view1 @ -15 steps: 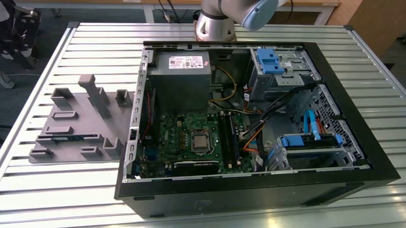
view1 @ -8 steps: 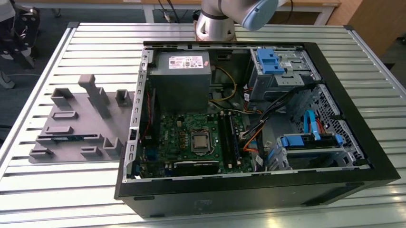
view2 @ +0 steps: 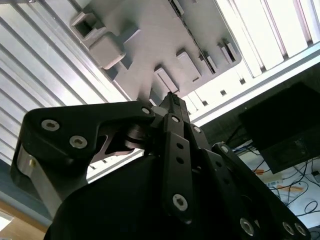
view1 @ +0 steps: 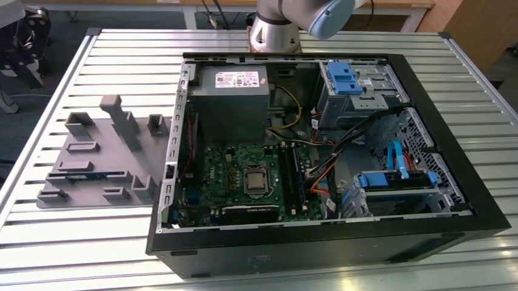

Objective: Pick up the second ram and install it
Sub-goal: 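Pick up the second ram and move it above second insertion slot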

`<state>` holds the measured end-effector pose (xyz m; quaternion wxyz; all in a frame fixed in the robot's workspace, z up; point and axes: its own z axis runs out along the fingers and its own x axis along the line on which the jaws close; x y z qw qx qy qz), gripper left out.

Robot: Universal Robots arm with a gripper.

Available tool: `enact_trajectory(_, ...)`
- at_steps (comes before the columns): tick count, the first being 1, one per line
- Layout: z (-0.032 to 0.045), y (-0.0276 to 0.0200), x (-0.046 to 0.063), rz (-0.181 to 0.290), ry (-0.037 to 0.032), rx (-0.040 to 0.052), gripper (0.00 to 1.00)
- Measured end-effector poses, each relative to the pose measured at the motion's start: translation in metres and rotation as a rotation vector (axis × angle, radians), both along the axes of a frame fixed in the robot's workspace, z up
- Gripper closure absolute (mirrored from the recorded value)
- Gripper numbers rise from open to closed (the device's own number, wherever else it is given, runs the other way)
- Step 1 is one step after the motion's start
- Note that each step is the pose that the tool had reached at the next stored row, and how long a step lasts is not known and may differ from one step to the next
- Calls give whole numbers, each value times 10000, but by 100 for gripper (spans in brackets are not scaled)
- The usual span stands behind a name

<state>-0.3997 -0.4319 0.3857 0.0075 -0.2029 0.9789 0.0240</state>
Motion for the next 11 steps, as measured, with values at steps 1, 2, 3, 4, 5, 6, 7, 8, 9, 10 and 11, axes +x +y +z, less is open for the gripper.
enact_trajectory(1, 0, 0, 0, 11, 0, 0, 89)
enact_trajectory(2, 0, 0, 0, 11, 0, 0, 89)
enact_trajectory(3, 0, 0, 0, 14, 0, 0, 89)
enact_trajectory(4, 0, 0, 0, 17, 0, 0, 89)
enact_trajectory(5, 0, 0, 0, 17, 0, 0, 89)
enact_trajectory(6, 0, 0, 0, 17, 0, 0, 89)
enact_trajectory(7, 0, 0, 0, 18, -1, 0, 89)
enact_trajectory(8, 0, 0, 0, 18, 0, 0, 89)
enact_trajectory(9, 0, 0, 0, 19, 0, 0, 89)
enact_trajectory(10, 0, 0, 0, 18, 0, 0, 89)
enact_trajectory(11, 0, 0, 0, 19, 0, 0, 89)
